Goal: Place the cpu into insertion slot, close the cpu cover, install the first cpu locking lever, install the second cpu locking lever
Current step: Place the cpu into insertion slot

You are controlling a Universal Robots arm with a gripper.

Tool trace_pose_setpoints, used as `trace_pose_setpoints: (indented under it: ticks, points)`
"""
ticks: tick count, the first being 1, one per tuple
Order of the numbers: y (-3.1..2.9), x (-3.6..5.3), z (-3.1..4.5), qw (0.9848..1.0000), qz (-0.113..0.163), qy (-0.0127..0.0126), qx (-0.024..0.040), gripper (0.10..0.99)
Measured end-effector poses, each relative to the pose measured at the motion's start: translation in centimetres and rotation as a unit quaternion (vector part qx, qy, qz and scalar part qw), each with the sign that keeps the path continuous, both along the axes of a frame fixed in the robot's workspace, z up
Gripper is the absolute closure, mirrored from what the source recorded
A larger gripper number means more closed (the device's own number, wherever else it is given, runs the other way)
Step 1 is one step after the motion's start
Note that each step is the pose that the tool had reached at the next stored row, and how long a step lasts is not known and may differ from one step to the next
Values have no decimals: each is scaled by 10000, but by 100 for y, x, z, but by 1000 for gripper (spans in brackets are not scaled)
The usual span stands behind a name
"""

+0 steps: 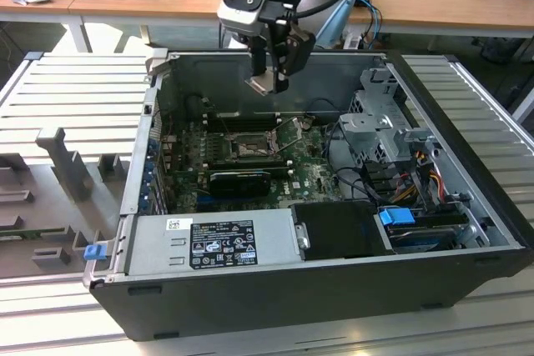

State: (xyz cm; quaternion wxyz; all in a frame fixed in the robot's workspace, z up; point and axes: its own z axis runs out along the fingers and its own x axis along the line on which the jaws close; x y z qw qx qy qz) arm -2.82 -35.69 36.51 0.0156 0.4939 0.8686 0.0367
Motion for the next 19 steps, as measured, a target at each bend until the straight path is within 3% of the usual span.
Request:
trace_pose_setpoints:
  ticks: [7, 11, 14, 17, 19]
  points:
    - [0, 0, -15, 9995, -330, 0, 0, 557]
    - [0, 0, -22, 9984, -572, 0, 1, 557]
    - [0, 0, -30, 9966, -826, 0, 0, 557]
    - [0, 0, -37, 9938, -1111, 0, 0, 557]
    - [0, 0, -44, 9901, -1404, 0, 1, 557]
